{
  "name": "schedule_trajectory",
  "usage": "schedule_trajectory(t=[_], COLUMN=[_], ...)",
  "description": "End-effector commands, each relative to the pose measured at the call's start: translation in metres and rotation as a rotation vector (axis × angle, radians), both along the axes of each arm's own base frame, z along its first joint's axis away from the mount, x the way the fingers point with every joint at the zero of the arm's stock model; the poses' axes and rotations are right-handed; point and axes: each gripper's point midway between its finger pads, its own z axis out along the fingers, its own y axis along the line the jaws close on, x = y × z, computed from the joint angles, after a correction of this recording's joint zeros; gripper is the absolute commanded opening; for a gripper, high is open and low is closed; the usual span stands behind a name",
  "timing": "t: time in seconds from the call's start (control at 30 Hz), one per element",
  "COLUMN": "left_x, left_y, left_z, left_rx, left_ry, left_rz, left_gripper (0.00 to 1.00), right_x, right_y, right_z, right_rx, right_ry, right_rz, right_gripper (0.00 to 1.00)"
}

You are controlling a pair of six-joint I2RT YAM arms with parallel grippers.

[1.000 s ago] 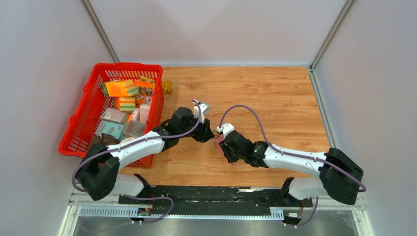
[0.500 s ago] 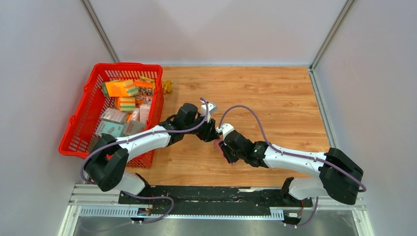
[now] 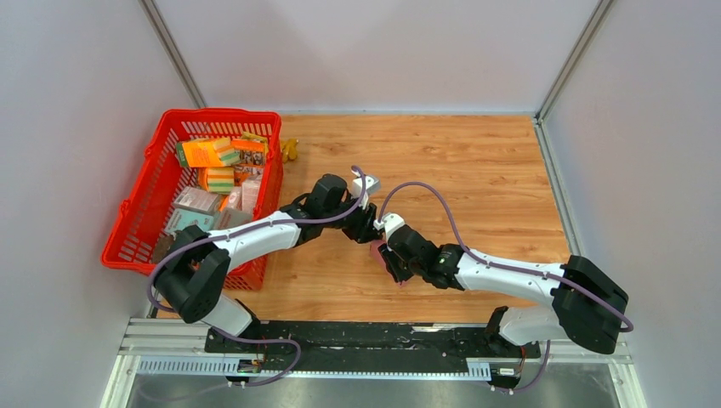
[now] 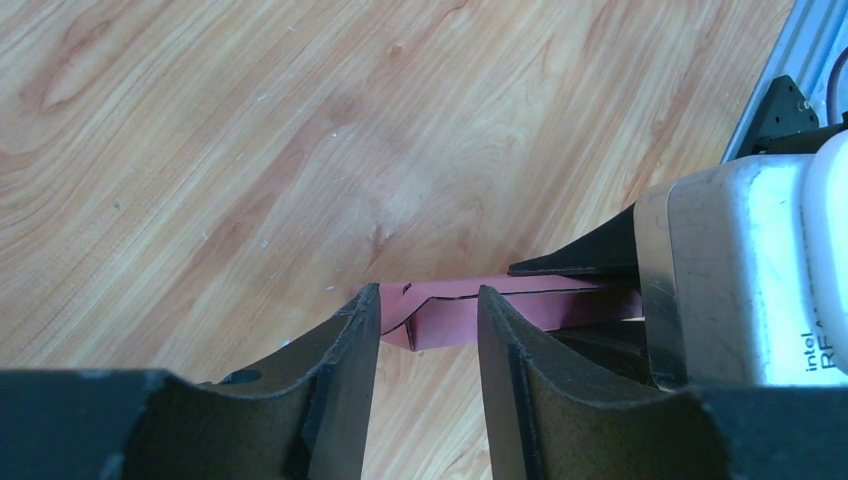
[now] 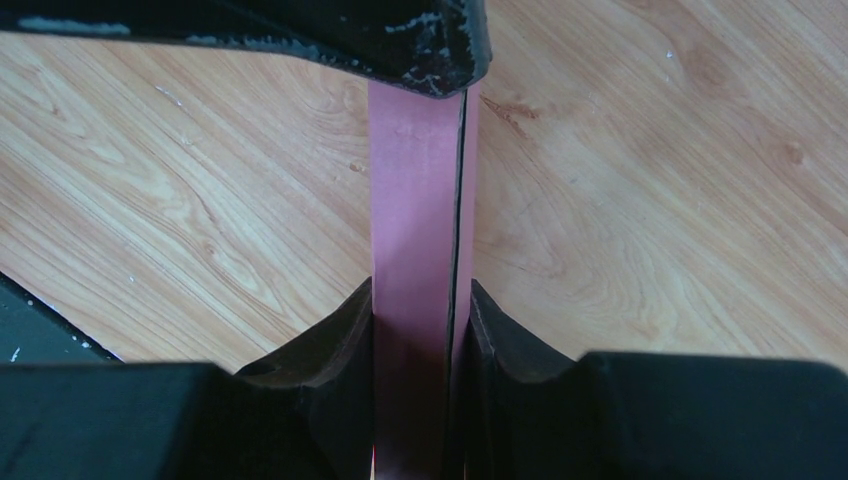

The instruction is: Fold the paper box

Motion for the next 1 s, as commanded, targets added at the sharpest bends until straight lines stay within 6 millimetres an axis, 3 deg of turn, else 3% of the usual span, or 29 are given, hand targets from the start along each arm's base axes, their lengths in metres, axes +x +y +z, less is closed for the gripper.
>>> schedule_trajectory(t=[0.0, 0.1, 0.3, 0.57, 0.97], left_x=[0.004, 0.003, -0.002, 0.003, 0.007], left_y=[-0.006, -0.006, -0.005, 0.002, 0.019], left_z=[0.008, 0.008, 0.010, 0.007, -0.011], left_rx=[-0.009, -0.015, -0.036, -0.010, 0.126], left_ry=[-0.017, -0.015, -0.017, -0.020, -0.019], left_rz=[-0.023, -0.024, -0.031, 0.023, 0.181], left_gripper=[0.47, 0.35, 0.24, 0.27, 0.06], right_x=[-0.001, 0.001, 0.002, 0.002, 0.006], right_y=[0.002, 0.001, 0.001, 0.001, -0.001], right_z=[0.001, 0.000, -0.002, 0.000, 0.003], right_rx=[0.011, 0.004, -0.008, -0.004, -0.009], right_ry=[0.006, 0.001, 0.002, 0.000, -0.021], right_rz=[0.007, -0.002, -0.006, -0.008, -0.016], right_gripper=[0.32, 0.32, 0.32, 0.32, 0.33])
